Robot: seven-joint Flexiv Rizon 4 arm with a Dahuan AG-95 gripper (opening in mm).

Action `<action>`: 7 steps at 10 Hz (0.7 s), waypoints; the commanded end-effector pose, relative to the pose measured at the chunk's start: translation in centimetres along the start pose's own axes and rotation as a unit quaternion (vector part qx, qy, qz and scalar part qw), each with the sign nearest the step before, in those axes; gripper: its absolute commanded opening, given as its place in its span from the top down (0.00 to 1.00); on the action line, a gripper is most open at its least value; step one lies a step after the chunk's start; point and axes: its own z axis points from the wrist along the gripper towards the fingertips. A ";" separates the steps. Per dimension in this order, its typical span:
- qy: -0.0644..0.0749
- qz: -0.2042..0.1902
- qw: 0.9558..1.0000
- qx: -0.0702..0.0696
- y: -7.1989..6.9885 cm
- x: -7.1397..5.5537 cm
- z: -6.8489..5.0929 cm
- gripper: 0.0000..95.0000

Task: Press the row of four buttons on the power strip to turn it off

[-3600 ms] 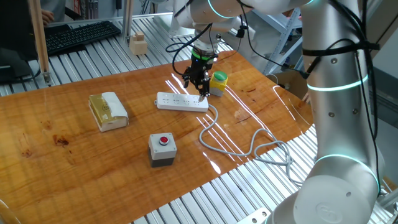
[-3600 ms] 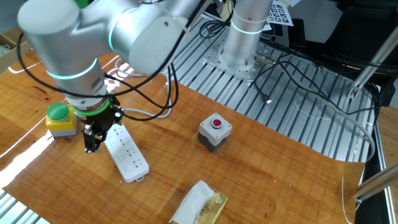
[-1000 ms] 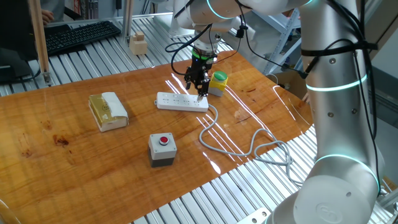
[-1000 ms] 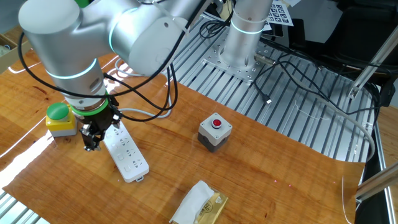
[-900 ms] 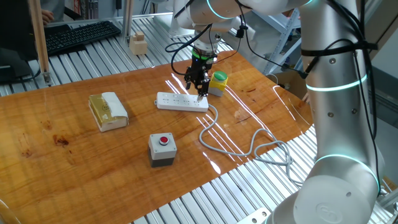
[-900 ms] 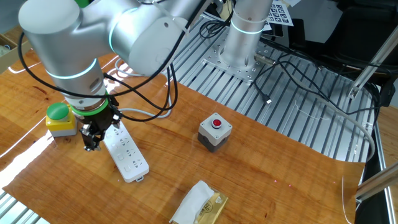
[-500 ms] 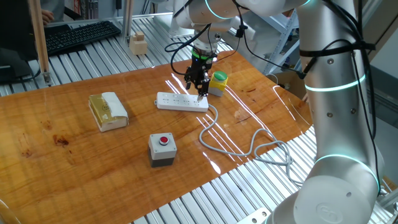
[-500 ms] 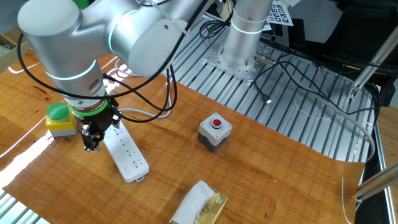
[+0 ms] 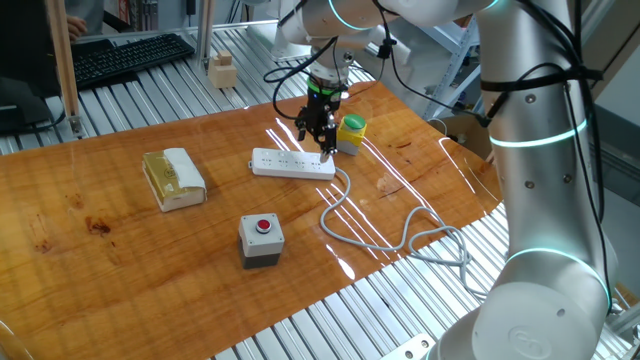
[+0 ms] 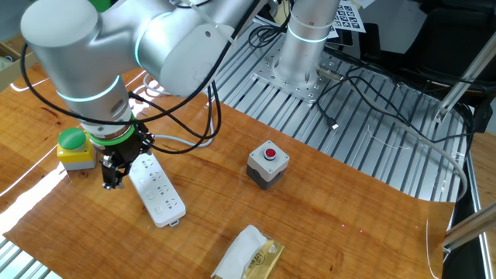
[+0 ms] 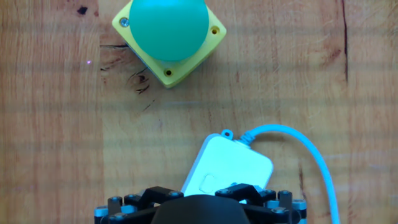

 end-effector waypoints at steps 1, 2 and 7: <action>0.004 0.001 1.000 0.004 -0.1 -0.2 -0.6 0.00; 0.003 -0.004 1.000 0.006 -0.3 -0.4 -0.8 0.00; 0.010 -0.002 1.000 0.001 -2.9 -0.9 -1.7 0.00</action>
